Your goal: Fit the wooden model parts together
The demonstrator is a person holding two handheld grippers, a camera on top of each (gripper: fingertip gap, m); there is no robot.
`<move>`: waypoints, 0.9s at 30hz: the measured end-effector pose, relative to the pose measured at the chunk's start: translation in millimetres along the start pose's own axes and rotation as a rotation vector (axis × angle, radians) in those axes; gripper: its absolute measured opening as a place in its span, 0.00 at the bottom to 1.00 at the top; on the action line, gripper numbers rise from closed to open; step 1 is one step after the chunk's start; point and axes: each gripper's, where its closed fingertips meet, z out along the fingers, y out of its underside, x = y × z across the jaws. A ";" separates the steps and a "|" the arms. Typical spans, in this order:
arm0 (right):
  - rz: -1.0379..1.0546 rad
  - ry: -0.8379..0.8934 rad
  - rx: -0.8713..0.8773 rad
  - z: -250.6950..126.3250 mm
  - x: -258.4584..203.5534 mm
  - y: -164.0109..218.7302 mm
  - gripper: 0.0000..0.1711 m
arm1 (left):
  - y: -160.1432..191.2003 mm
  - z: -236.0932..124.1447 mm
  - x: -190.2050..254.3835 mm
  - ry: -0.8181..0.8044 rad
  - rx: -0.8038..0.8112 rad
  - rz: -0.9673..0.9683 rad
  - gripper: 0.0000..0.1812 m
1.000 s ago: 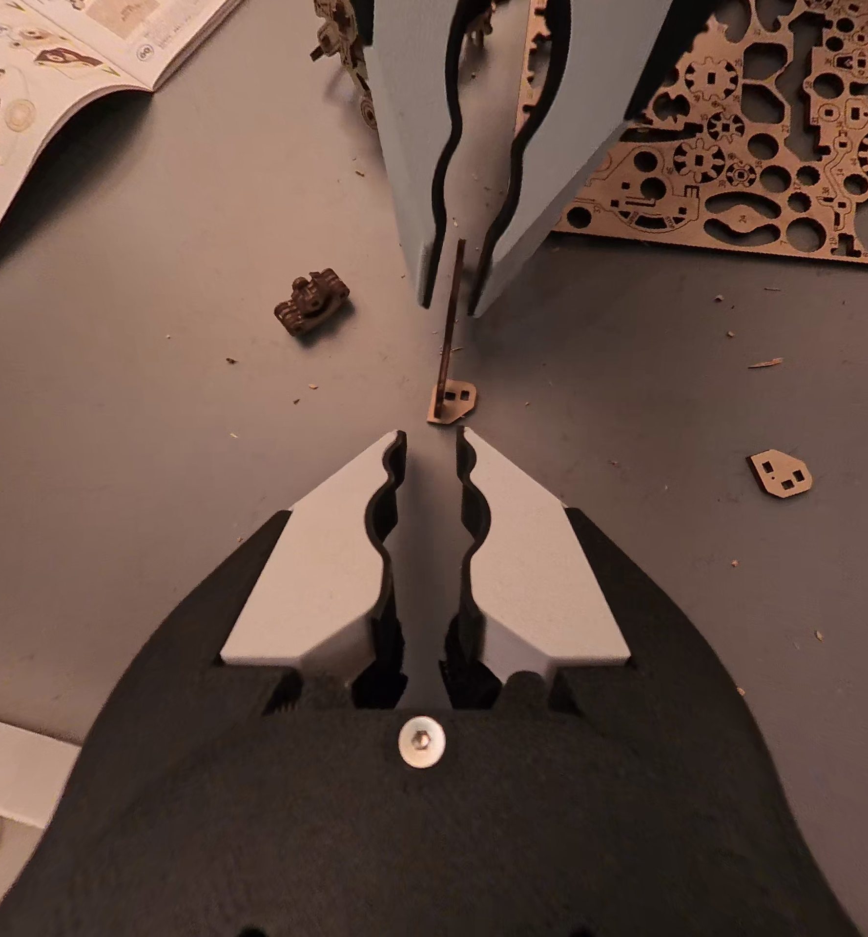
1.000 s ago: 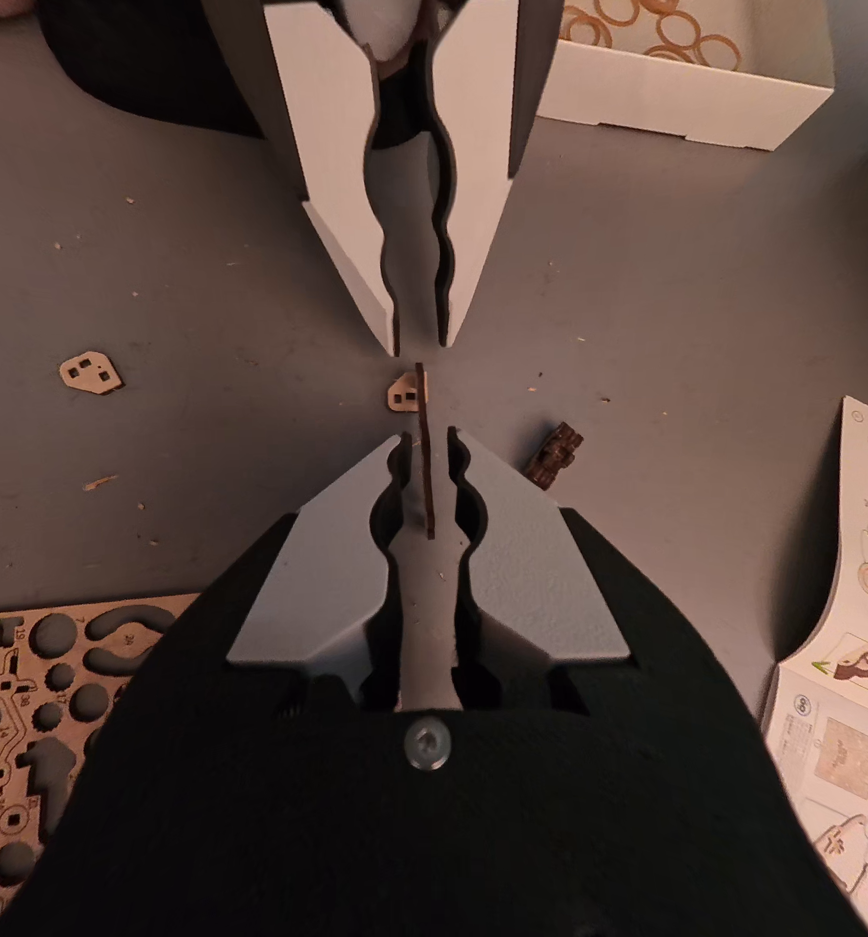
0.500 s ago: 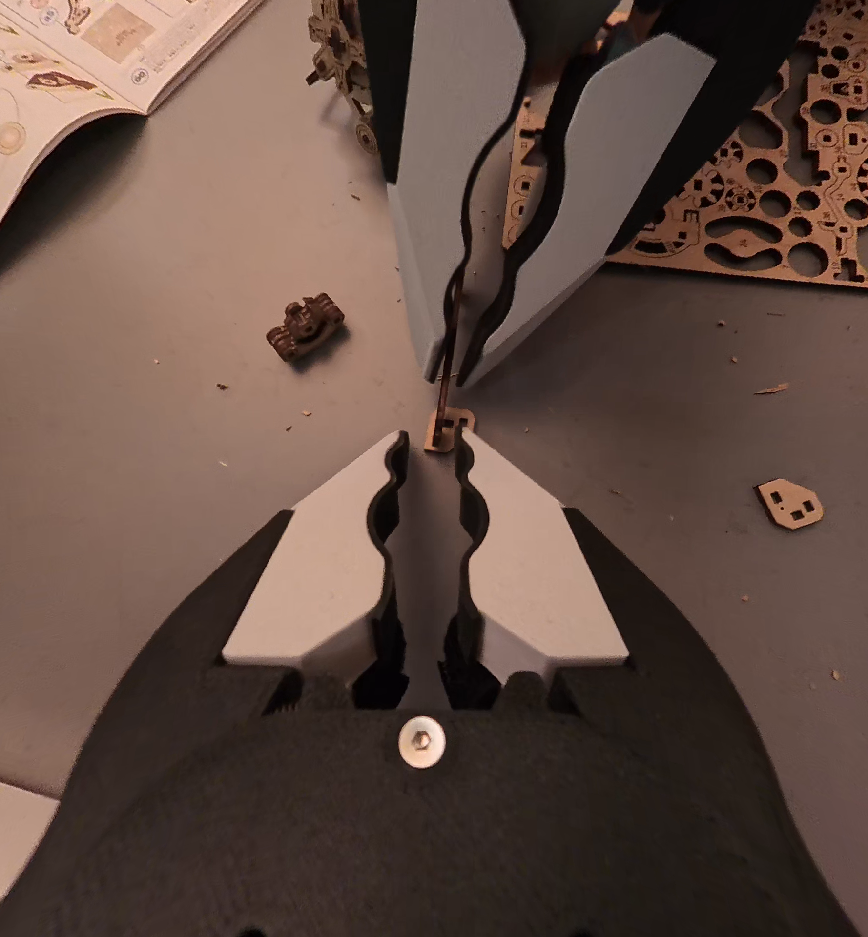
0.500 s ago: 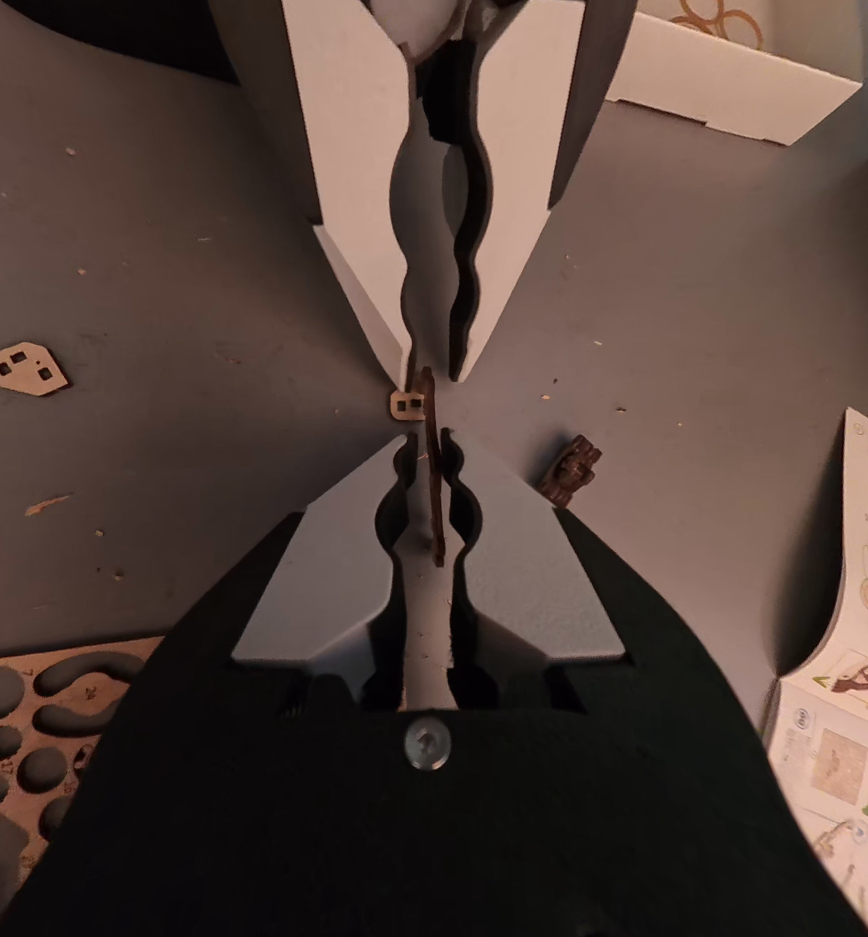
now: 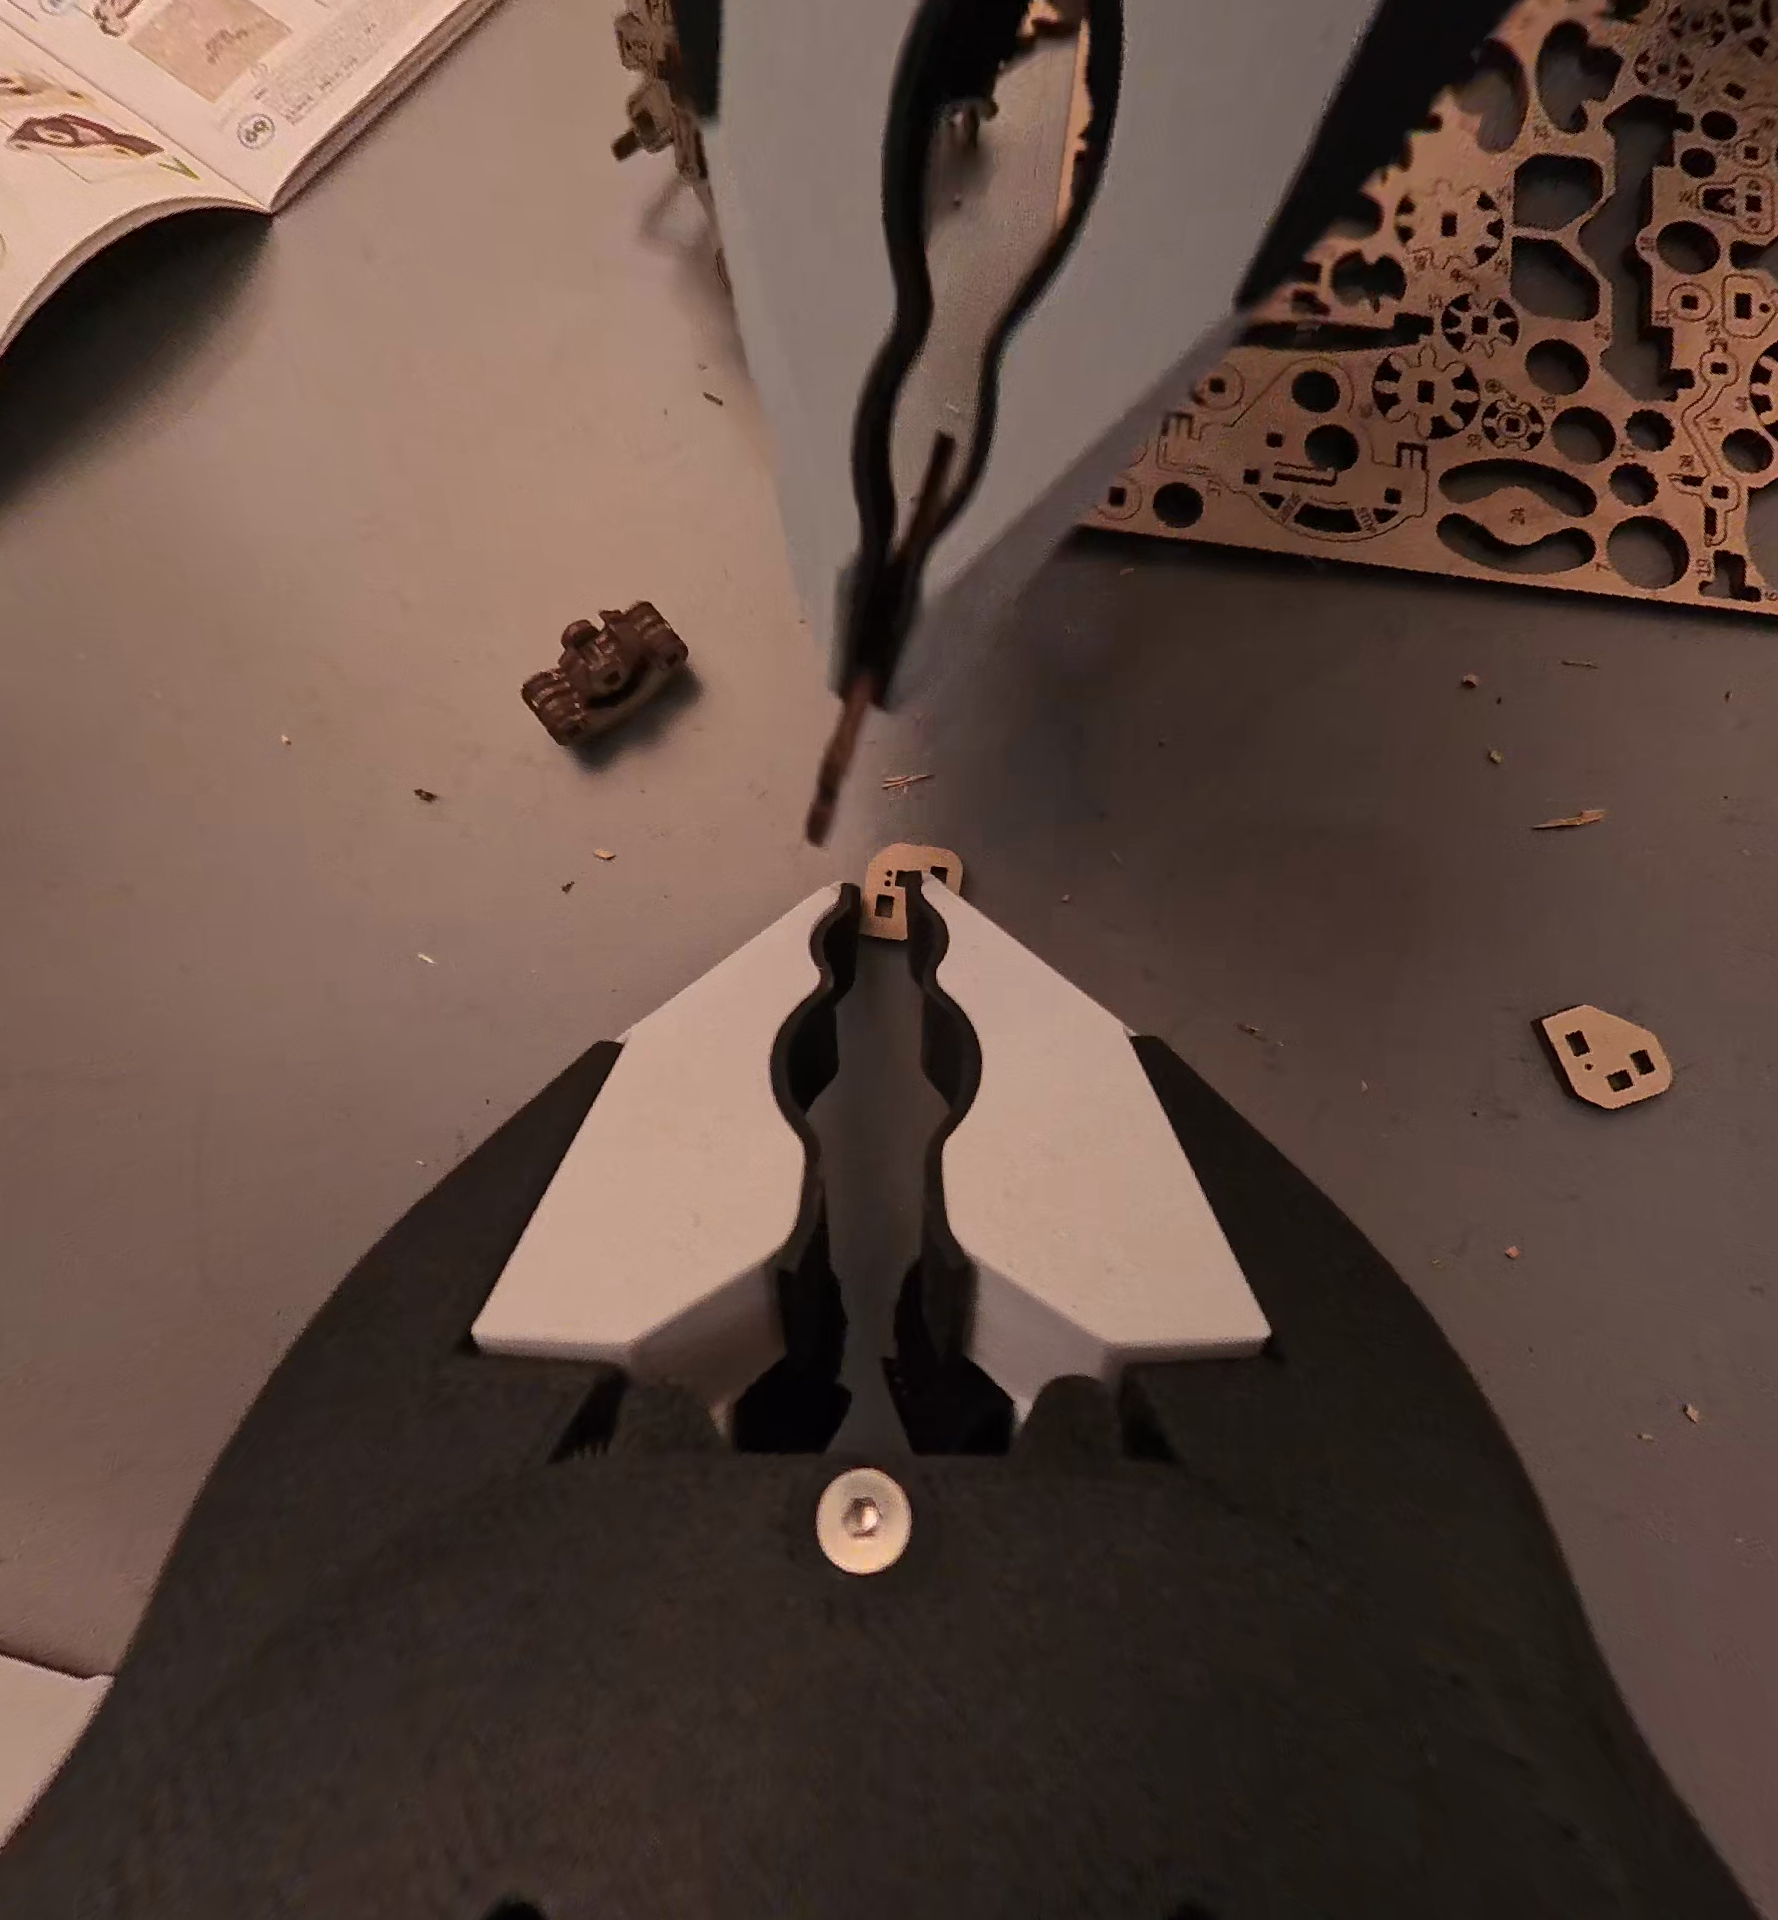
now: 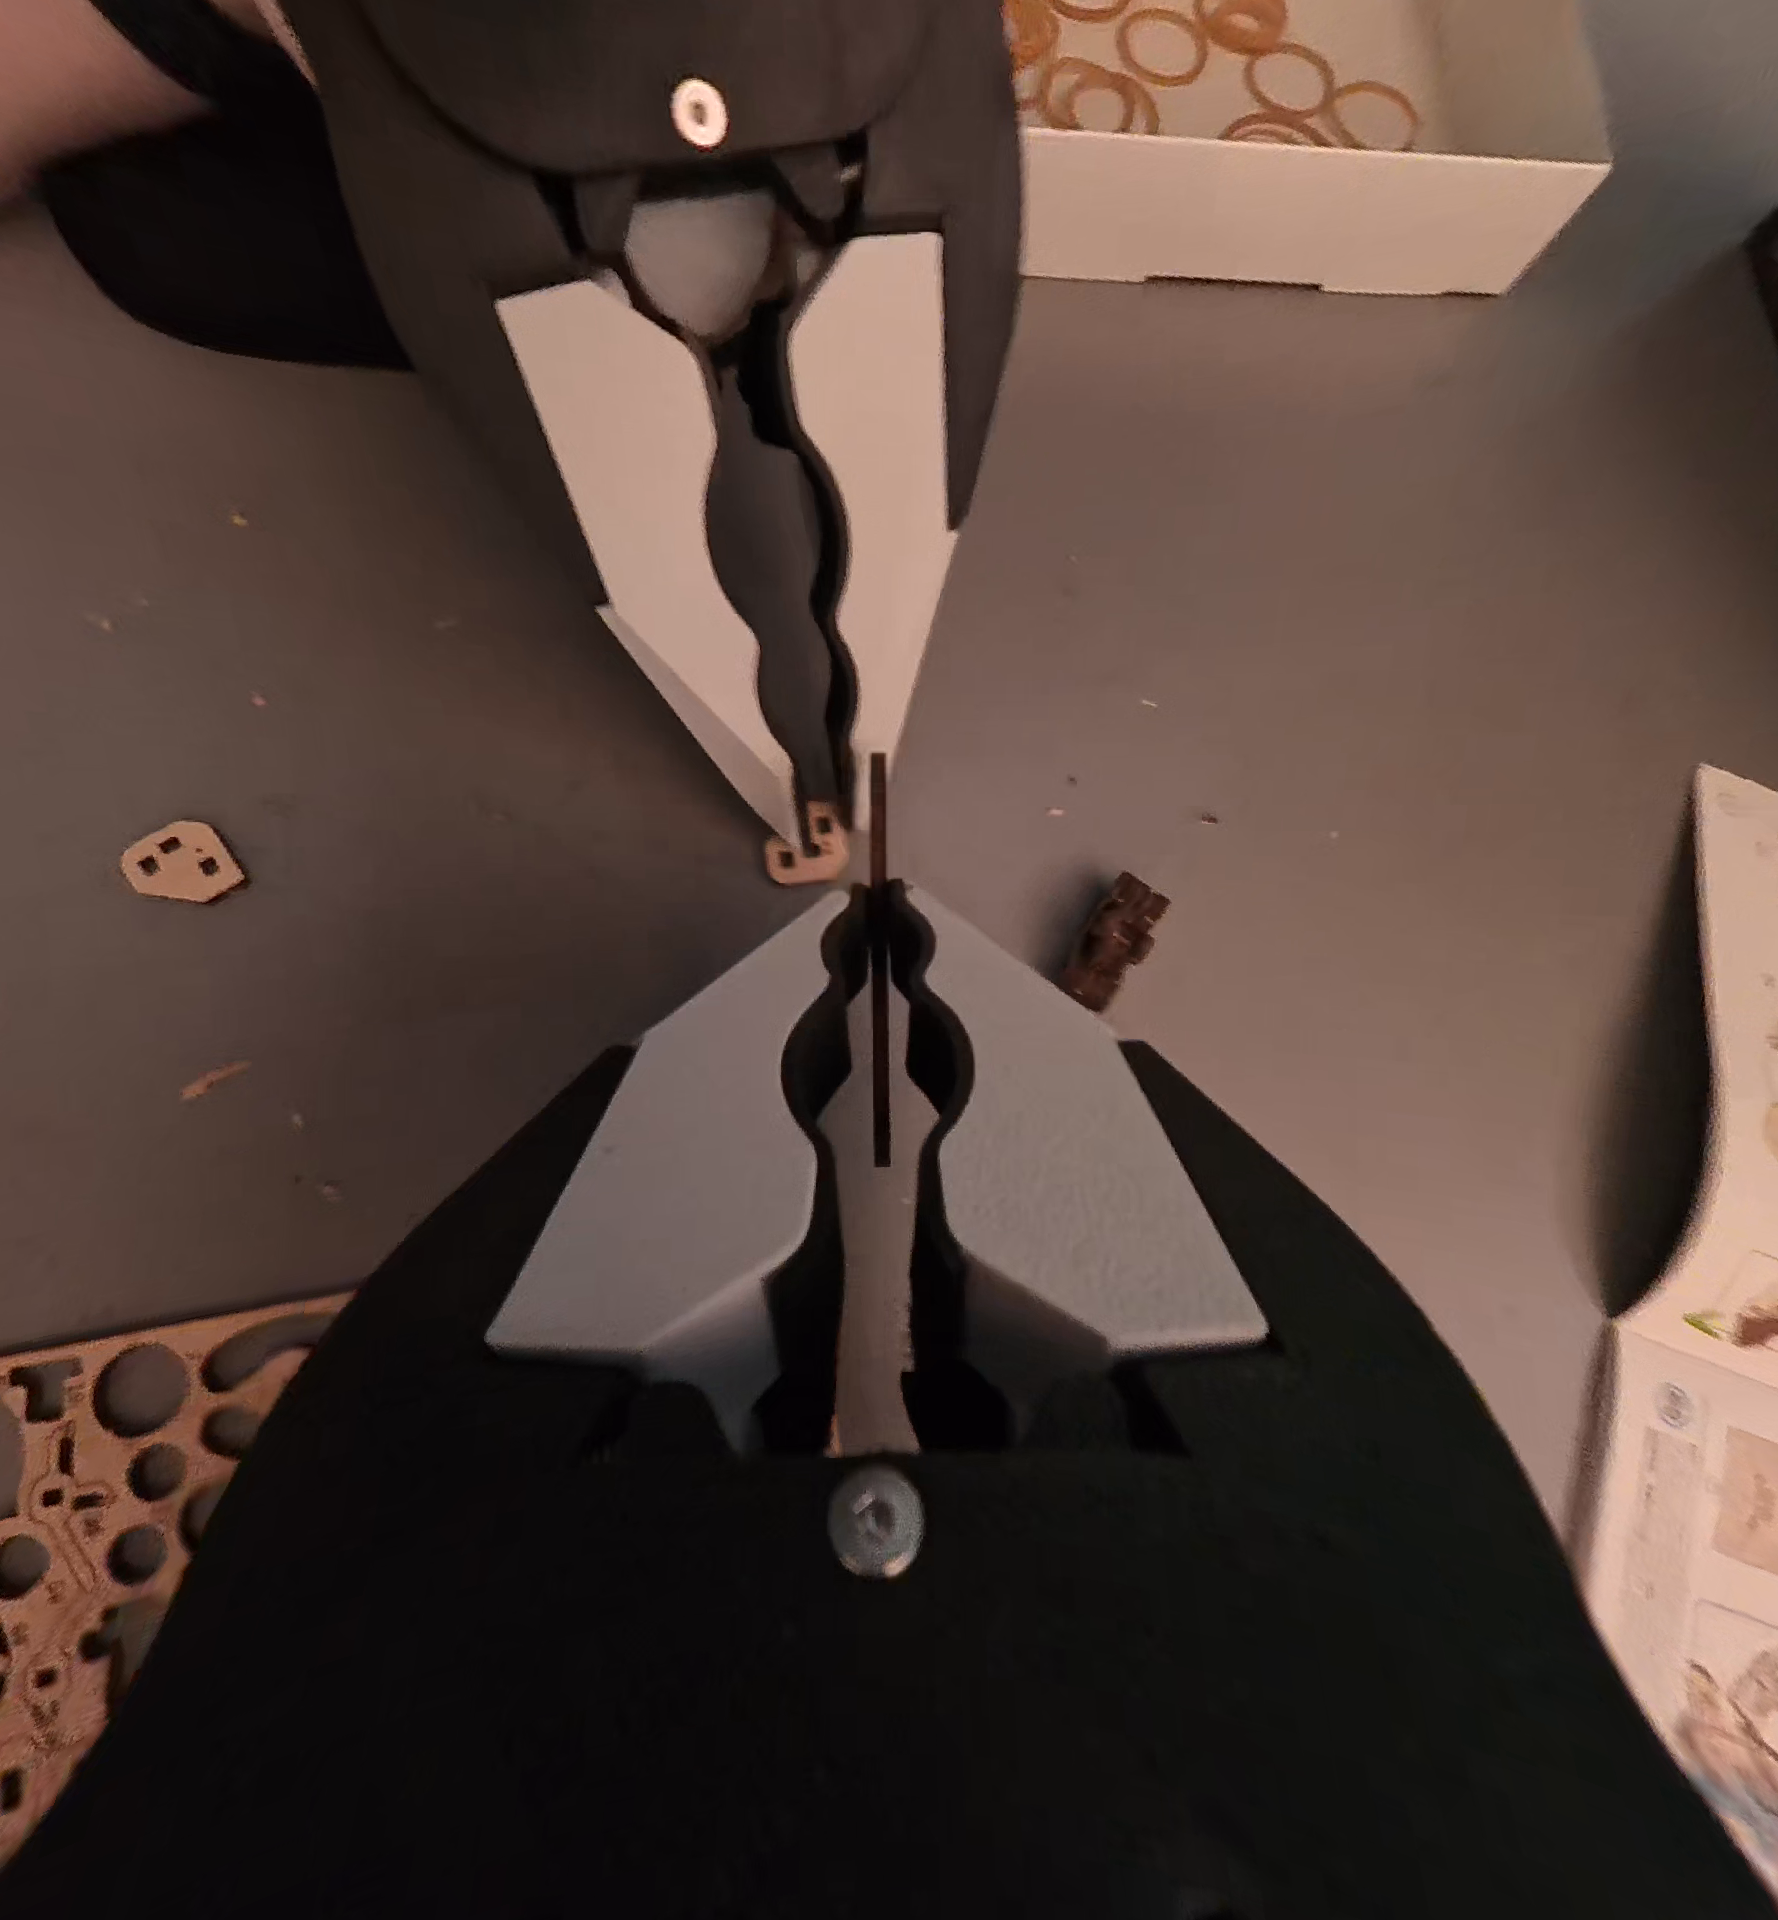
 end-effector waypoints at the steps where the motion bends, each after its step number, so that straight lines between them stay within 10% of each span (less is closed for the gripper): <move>1: -0.009 0.021 -0.001 -4.6 5.4 0.4 0.01 | 0.4 -0.3 0.2 0.002 -0.002 -0.005 0.04; 17: 0.119 0.457 -0.108 -174.4 94.1 23.0 0.01 | 3.7 -3.7 2.7 0.005 -0.024 0.018 0.10; 27: 0.366 0.326 0.005 -163.1 95.4 25.9 0.01 | 3.3 -2.5 5.0 0.021 -0.033 -0.035 0.06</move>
